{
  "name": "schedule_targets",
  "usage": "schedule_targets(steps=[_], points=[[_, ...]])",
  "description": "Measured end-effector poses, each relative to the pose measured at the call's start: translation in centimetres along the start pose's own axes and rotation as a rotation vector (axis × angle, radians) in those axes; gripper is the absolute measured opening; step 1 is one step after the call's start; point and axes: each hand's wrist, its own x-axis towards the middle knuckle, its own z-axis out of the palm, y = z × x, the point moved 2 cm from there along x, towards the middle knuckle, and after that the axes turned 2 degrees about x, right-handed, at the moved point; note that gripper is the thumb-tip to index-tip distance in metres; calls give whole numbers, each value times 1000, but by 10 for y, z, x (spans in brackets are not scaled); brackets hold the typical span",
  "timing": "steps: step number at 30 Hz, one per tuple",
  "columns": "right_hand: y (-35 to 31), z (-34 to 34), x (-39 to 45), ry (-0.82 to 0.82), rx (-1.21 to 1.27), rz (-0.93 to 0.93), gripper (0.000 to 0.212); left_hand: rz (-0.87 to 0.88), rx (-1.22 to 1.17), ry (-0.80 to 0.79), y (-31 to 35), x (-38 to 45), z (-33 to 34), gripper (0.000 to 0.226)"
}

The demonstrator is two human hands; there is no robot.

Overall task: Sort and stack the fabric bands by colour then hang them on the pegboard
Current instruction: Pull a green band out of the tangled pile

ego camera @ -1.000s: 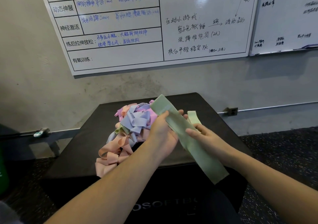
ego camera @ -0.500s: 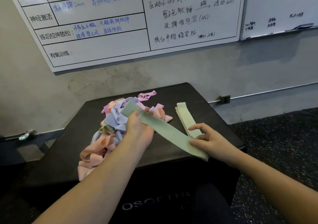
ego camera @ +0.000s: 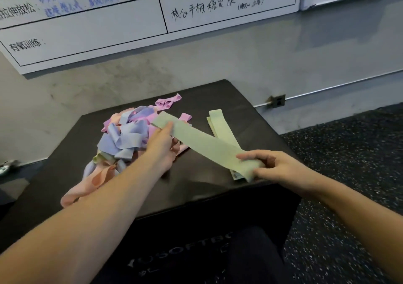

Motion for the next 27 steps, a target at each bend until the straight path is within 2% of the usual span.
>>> schedule_targets(steps=[2, 3, 7, 9, 12, 14, 16, 18, 22, 27], points=[[8, -10, 3, -88, -12, -19, 62, 16, 69, -8, 1, 22, 7, 12], [11, -14, 6, -85, -44, -35, 64, 38, 127, -3, 4, 32, 11, 12], [18, -24, 26, 124, -285, -136, 46, 149, 374, -44, 19, 75, 32, 13], [18, -29, 36, 230, -326, -201, 36, 182, 468, -53, 23, 92, 43, 16], [21, -38, 51, 261, -349, -282, 20, 181, 517, -81, 24, 115, 59, 10], [26, -43, 60, 291, -488, -337, 20, 149, 533, -86, 20, 128, 67, 12], [32, -46, 69, 346, -730, -450, 28, 128, 590, -91, 14, 142, 71, 20], [36, -43, 78, 333, -825, -551, 31, 147, 691, -110, 8, 154, 76, 27], [46, -39, 93, 202, -778, -660, 27, 320, 823, -127, 0, 170, 90, 34], [65, -37, 101, 173, -765, -718, 9, 339, 841, -144, -18, 187, 100, 41]])
